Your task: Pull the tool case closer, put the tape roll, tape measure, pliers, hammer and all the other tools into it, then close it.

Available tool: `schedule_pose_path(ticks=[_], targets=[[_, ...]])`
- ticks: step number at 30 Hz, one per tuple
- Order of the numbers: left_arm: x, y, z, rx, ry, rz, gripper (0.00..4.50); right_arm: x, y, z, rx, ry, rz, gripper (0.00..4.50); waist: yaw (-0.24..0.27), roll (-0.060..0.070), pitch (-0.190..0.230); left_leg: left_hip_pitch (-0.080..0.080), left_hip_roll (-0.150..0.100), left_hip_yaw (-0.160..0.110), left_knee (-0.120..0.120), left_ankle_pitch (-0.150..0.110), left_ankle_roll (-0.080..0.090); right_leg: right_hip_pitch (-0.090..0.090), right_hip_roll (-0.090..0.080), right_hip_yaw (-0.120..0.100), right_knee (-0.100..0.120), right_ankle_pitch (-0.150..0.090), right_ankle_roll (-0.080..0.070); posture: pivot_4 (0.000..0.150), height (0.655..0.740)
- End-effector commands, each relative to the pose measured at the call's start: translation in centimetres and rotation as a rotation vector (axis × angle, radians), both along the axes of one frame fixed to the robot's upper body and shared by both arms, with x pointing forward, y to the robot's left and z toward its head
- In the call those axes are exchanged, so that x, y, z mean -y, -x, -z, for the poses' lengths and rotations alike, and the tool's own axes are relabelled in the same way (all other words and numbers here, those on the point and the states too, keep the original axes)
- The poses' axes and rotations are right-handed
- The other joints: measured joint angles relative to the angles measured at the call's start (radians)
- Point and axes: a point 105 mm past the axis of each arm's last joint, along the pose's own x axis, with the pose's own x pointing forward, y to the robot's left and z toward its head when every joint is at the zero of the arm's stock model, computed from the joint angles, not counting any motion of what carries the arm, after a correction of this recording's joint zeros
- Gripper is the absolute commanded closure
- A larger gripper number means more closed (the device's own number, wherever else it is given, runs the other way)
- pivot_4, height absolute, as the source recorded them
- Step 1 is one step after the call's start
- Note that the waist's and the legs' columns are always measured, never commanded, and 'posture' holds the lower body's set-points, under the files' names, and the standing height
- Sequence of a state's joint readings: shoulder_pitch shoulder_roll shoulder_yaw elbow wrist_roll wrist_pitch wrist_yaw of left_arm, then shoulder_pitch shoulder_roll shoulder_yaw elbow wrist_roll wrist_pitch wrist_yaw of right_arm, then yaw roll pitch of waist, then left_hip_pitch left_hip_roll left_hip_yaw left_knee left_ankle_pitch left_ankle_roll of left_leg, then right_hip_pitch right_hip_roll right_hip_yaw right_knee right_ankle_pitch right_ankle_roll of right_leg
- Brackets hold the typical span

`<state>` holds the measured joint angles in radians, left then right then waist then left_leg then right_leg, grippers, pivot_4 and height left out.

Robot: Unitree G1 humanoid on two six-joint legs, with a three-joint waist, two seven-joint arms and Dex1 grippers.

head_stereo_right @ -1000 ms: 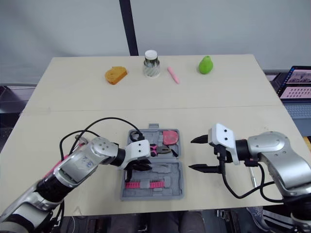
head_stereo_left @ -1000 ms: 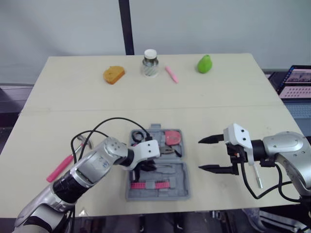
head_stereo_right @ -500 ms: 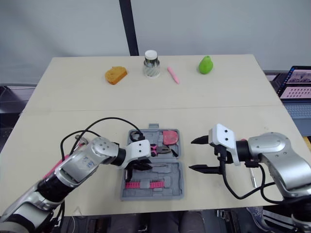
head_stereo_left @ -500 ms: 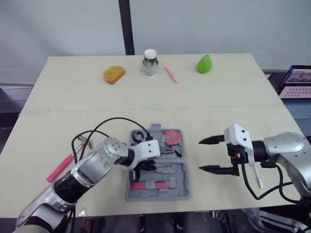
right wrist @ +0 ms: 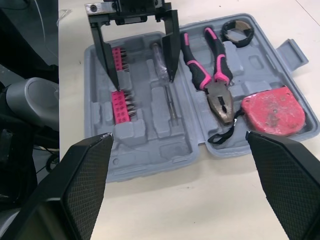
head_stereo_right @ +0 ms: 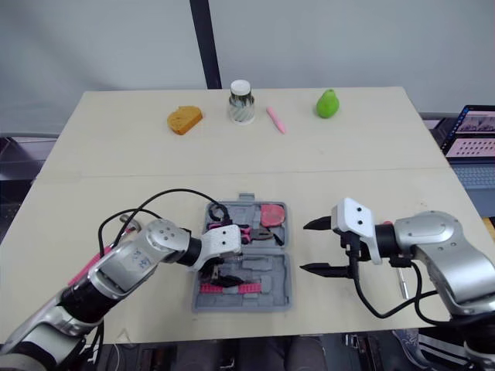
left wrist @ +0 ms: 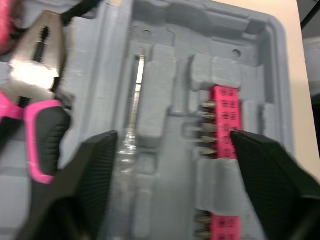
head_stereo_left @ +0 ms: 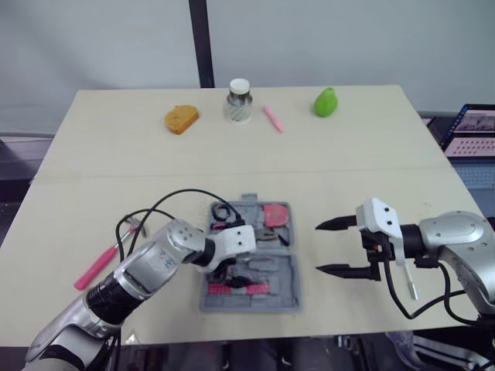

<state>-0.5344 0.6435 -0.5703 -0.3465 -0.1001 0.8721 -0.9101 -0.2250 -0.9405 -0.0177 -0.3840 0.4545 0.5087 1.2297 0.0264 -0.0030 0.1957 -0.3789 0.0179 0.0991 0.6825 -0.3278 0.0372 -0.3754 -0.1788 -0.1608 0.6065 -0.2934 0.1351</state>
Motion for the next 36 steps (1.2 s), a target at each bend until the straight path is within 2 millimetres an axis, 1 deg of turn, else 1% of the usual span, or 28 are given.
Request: schedule_pose_path(ticks=[1, 6, 9, 11, 12, 14, 16, 19, 20, 24, 29, 31, 32, 34, 35, 36], targets=[[0.6, 0.6, -1.4, 0.006, 0.045, 0.025, 0.77, 0.3, 0.0, -1.3, 0.053, -0.005, 0.013, 0.00, 0.000, 0.000, 0.000, 0.000, 0.000, 0.000, 0.000, 0.000, 0.000, 0.000, 0.000, 0.000, 0.000, 0.000, 0.000, 0.150, 0.7400], [1.4, 1.3, -3.9, -0.026, 0.133, 0.022, 0.77, 0.3, 0.1, -1.3, 0.049, -0.005, 0.008, 0.00, 0.000, 0.000, 0.000, 0.000, 0.001, -0.001, 0.000, 0.000, 0.000, 0.000, 0.000, 0.000, 0.000, 0.000, 0.000, 0.150, 0.7400], [1.3, 1.5, -6.2, -0.058, 0.224, -0.008, 0.77, 0.3, 0.0, -1.5, 0.051, -0.011, 0.010, 0.00, 0.000, 0.000, 0.000, -0.001, 0.001, -0.001, 0.000, 0.000, 0.000, 0.000, 0.000, 0.000, 0.000, 0.000, 0.000, 0.150, 0.7400], [0.9, 1.7, -7.5, -0.074, 0.274, -0.022, 0.77, 0.2, -0.1, -1.6, 0.057, -0.019, 0.013, 0.00, 0.000, 0.000, 0.000, -0.001, 0.001, -0.002, 0.000, 0.000, 0.000, 0.000, 0.000, 0.000, 0.000, 0.000, 0.000, 0.150, 0.7400], [0.2, 1.5, -8.1, -0.058, 0.296, -0.038, 0.77, 0.2, -0.3, -1.7, 0.060, -0.027, 0.017, 0.00, 0.000, 0.000, 0.000, -0.001, 0.001, -0.002, 0.000, 0.000, 0.000, 0.000, 0.000, 0.000, 0.000, 0.000, 0.000, 0.150, 0.7400], [-1.7, 0.5, -8.6, 0.001, 0.315, -0.083, 0.77, 0.2, -0.7, -1.9, 0.070, -0.041, 0.025, 0.00, -0.005, 0.000, 0.000, -0.001, 0.001, -0.002, 0.000, 0.000, 0.000, 0.000, 0.000, 0.000, 0.000, 0.000, 0.000, 0.150, 0.7400], [-3.5, -0.8, -8.6, 0.065, 0.350, -0.138, 0.77, 0.1, -1.1, -2.2, 0.074, -0.064, 0.031, 0.00, -0.008, 0.000, 0.000, -0.001, 0.000, -0.002, 0.000, 0.000, 0.000, 0.000, 0.001, 0.000, 0.000, 0.000, 0.000, 0.150, 0.7400], [-4.6, -1.9, -8.5, 0.110, 0.435, -0.182, 0.77, -0.1, -1.5, -2.3, 0.083, -0.075, 0.027, 0.00, -0.004, 0.000, 0.000, -0.001, -0.001, -0.002, 0.000, 0.000, 0.000, 0.000, 0.001, 0.000, 0.000, 0.000, 0.000, 0.150, 0.7400], [-4.6, -2.2, -8.3, 0.126, 0.451, -0.191, 0.77, -0.1, -1.7, -2.4, 0.083, -0.083, 0.028, 0.00, 0.000, 0.000, 0.000, -0.001, -0.001, -0.002, 0.000, 0.000, 0.000, 0.000, 0.000, 0.000, 0.000, 0.000, 0.000, 0.150, 0.7400], [-4.7, -2.2, -7.6, 0.117, 0.534, -0.213, 0.77, -0.1, -2.2, -3.2, 0.104, -0.104, 0.033, 0.00, 0.002, 0.000, 0.000, -0.005, -0.002, -0.005, 0.001, 0.001, 0.001, -0.001, -0.001, 0.000, -0.002, 0.001, 0.001, 0.150, 0.7400], [-4.1, -1.6, -5.8, 0.095, 0.529, -0.180, 0.77, -0.3, -2.4, -3.3, 0.102, -0.116, 0.034, 0.00, -0.001, 0.000, 0.000, -0.006, -0.003, -0.005, 0.001, 0.001, 0.002, -0.001, -0.001, -0.001, -0.003, 0.001, 0.002, 0.150, 0.7400], [-3.8, -1.3, -4.5, 0.072, 0.522, -0.165, 1.28, -0.4, -2.4, -3.2, 0.099, -0.121, 0.035, 0.00, -0.002, 0.000, 0.000, -0.006, -0.003, -0.005, 0.001, 0.001, 0.002, -0.001, -0.001, 0.000, -0.002, 0.001, 0.002, 0.150, 0.7400], [-3.7, -1.0, -3.4, 0.058, 0.496, -0.152, 1.60, -0.5, -2.3, -3.2, 0.097, -0.124, 0.035, 0.00, -0.002, 0.000, 0.000, -0.006, -0.003, -0.005, 0.001, 0.001, 0.002, -0.001, -0.001, 0.000, -0.002, 0.001, 0.002, 0.150, 0.7400], [-3.7, -0.5, -2.0, 0.047, 0.460, -0.136, 2.54, -0.6, -2.2, -3.2, 0.093, -0.125, 0.036, 0.00, -0.002, 0.000, 0.000, -0.006, -0.003, -0.005, 0.001, 0.001, 0.002, -0.001, -0.001, 0.000, -0.002, 0.001, 0.002, 0.150, 0.7400], [-3.7, -0.4, -1.7, 0.049, 0.450, -0.132, 3.03, -0.6, -2.1, -3.2, 0.089, -0.125, 0.037, 0.00, -0.002, 0.000, 0.000, -0.006, -0.003, -0.005, 0.001, 0.001, 0.002, -0.001, -0.001, 0.000, -0.002, 0.001, 0.002, 0.150, 0.7400], [-3.8, -0.4, -1.5, 0.049, 0.445, -0.131, 3.63, -0.5, -2.0, -3.1, 0.085, -0.125, 0.039, 0.00, -0.002, 0.000, 0.000, -0.006, -0.003, -0.005, 0.001, 0.001, 0.002, -0.002, -0.001, 0.000, -0.002, 0.001, 0.002, 0.150, 0.7400]])
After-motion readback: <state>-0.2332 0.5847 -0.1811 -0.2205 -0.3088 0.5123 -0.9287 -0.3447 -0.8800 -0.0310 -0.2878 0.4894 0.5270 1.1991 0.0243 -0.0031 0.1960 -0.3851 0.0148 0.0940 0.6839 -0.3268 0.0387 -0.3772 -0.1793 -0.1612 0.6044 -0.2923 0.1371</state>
